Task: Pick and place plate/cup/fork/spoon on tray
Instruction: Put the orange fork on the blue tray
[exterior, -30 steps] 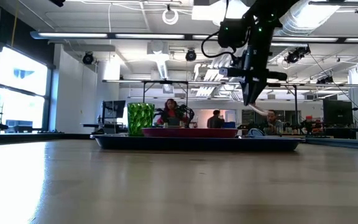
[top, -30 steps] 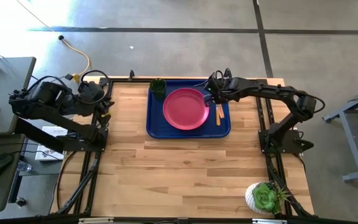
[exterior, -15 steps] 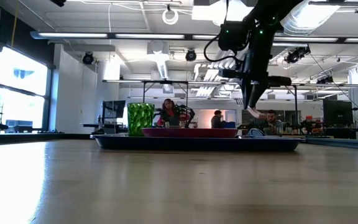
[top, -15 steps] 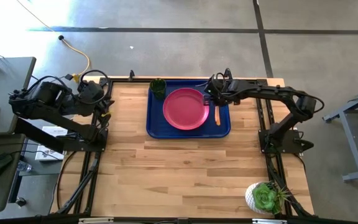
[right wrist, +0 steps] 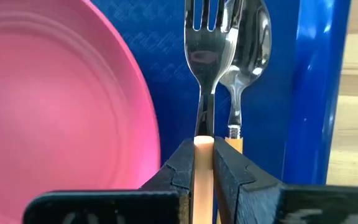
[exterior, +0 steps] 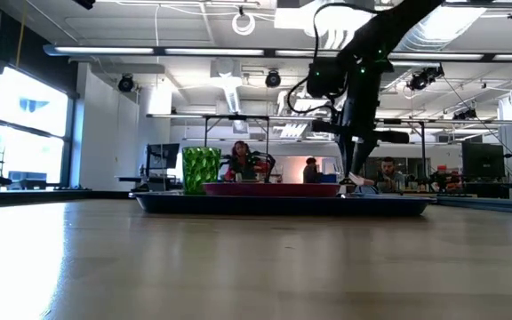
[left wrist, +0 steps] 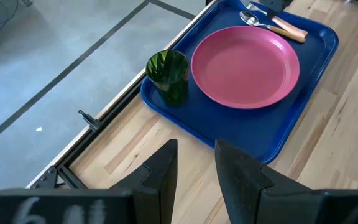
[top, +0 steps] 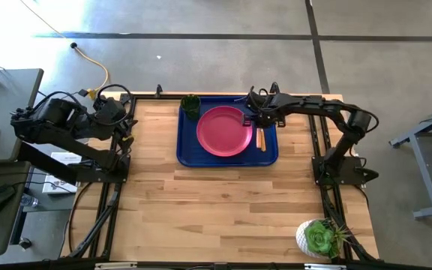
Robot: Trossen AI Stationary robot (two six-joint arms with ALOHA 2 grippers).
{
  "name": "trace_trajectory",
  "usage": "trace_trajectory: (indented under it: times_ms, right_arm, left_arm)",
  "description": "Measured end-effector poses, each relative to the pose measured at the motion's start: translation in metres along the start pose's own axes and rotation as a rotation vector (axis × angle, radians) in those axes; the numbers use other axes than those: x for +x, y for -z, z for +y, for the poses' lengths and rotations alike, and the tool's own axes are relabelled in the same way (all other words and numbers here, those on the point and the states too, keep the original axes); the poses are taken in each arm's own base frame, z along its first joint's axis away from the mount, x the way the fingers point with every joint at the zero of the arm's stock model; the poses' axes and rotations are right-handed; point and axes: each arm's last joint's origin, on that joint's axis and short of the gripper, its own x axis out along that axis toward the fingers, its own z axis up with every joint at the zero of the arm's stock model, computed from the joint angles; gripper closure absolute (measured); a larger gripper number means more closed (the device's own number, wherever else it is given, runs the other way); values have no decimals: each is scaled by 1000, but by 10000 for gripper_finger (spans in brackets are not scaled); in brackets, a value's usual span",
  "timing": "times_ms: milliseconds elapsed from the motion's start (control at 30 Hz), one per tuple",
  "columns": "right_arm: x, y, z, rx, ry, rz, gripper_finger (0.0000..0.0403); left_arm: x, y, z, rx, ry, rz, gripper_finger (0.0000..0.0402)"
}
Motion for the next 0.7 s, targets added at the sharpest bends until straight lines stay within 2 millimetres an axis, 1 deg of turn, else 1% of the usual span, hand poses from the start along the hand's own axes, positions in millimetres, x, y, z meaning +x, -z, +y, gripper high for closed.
trace_trajectory:
  times_ms: [200,400,700]
  right_arm:
    - [15,-8,-3,-18,2,48,387]
    - [31,-10,1,-37,-19,80,387]
    - [35,-10,2,-35,-17,86,387]
  left_arm:
    - [0,0,0,3,0,0,303]
    - [0,0,0,3,0,0,303]
    - [0,-1,-1,-25,6,-10,303]
